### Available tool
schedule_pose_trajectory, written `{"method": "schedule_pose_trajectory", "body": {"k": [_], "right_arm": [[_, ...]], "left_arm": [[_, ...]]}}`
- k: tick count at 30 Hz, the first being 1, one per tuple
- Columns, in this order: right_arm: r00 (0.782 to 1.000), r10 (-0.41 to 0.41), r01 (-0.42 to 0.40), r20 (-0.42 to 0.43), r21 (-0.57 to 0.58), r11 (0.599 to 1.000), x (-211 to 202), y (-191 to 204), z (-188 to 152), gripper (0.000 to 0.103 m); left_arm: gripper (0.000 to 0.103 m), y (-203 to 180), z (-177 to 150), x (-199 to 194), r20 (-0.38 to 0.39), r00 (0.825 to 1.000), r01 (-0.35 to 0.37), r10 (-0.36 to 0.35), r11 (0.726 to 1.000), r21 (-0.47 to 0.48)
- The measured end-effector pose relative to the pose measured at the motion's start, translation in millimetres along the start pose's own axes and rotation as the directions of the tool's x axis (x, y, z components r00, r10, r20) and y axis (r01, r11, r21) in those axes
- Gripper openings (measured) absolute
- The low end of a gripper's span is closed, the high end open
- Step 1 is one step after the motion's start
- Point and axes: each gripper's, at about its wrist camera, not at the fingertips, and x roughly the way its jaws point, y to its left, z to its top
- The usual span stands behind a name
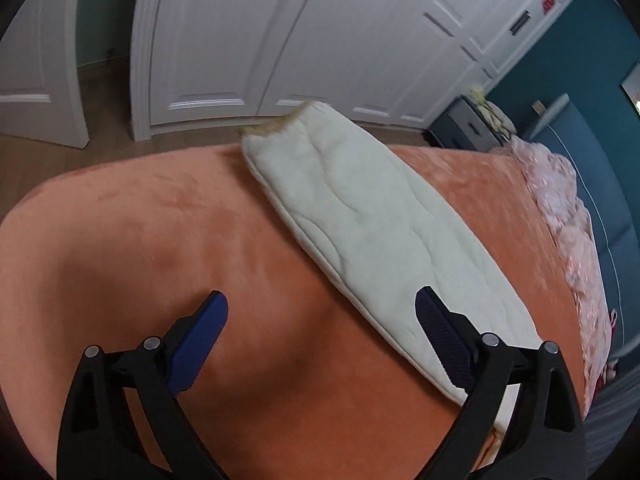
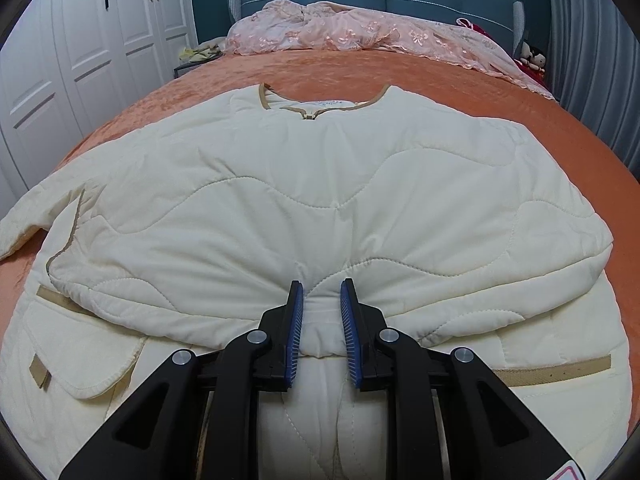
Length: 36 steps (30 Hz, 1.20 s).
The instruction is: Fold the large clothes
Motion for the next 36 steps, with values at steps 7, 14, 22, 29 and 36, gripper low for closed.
{"method": "schedule_pose_trajectory", "body": {"k": [7,14,22,29,36], "right_arm": [[1.0,-0.011,0.011,0.002,-0.008,1.0,-1.3,1.0,-1.6,0.019],[1.0,0.003,-0.003,0.005,0.003,1.0,-2.5,-0.4,-2.1,0.019],[0.998,0.049,-0.052,0.035,0.087,0.995,-22.5,-14.8,1.1,0.038],[0.989,0.104,-0.125,0.1,0.231,0.965,-74.4,-72.5,-6.0,0.063],[0.992,0.096,-0.116,0.081,0.295,0.948,-54.6,-114.2,36.9,0.069]], "left_arm": [[0.031,-8.1,27.7,32.6,-0.021,1.0,0.018,-0.018,1.0,0.016],[0.005,-134.8,15.2,-38.9,0.063,0.981,0.156,-0.184,0.936,0.317],[0.008,-318.5,-158.5,-158.0,-0.178,0.846,0.496,-0.503,0.619,0.609],[0.08,-331.6,-282.5,-144.5,-0.375,0.796,0.601,-0.475,0.551,0.579],[0.084,-267.7,-253.9,-72.3,-0.423,0.822,0.521,-0.38,0.802,0.291]]}}
